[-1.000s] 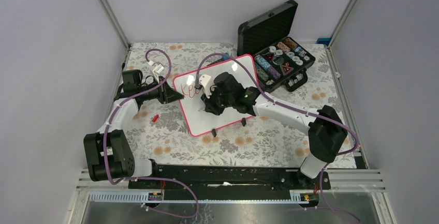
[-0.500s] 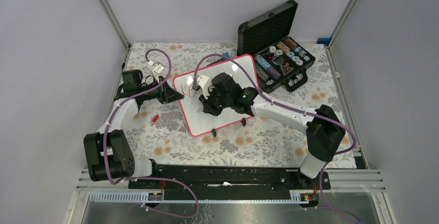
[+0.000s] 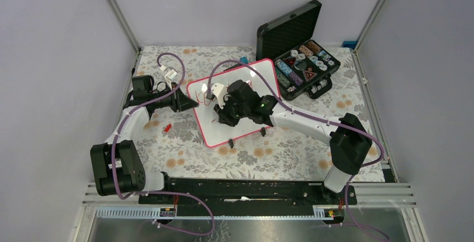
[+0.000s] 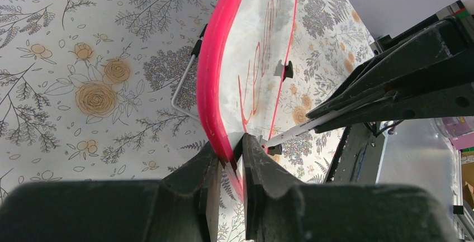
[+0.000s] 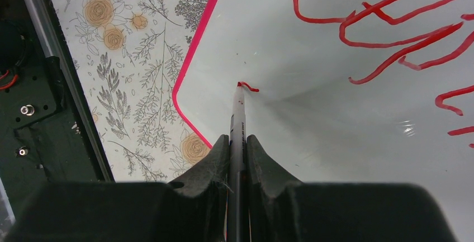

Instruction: Write a sentence on the whiteboard

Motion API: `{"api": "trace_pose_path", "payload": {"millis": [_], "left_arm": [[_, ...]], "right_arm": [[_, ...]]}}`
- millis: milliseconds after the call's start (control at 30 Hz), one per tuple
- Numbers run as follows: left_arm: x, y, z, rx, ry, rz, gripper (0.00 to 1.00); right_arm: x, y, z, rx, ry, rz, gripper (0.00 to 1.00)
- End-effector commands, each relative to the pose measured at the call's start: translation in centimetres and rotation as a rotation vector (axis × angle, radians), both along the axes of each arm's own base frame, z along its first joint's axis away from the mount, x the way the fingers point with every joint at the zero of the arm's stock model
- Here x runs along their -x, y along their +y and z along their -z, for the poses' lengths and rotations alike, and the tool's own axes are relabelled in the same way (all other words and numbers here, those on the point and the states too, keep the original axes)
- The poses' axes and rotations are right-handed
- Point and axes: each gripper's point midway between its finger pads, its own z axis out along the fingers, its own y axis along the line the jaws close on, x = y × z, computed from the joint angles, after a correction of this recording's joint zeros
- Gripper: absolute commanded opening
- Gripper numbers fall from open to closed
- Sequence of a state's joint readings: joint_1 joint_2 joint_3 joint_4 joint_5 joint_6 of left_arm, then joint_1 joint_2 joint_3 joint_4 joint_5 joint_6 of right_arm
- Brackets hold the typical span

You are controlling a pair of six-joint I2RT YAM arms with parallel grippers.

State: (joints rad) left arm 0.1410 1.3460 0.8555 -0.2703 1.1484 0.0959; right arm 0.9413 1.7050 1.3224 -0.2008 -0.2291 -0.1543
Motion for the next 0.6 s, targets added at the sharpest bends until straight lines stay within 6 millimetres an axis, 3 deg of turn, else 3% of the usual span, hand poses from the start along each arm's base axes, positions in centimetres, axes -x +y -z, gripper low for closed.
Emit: {"api": "trace_pose_path", "payload": {"millis": [0,267,567], "left_arm": [[-0.7,0.1,-0.7,-0.038,-0.107,0.012,0.00],[-0.8,0.1,-0.7,-0.038,-0.106,0.012,0.00],[-0.8,0.0,-0.8,-0.037,-0.107,0.013,0.00]], "right_arm": [[0.8,-0.1,0.2,0.010,-0.009,-0.030,0.00],[0.9,-0.7,0.4,0.023,-0.015,-0.028,0.00],[-0.4,-1.3,-1.5,0.019,-0.076,0.013,0.00]]}}
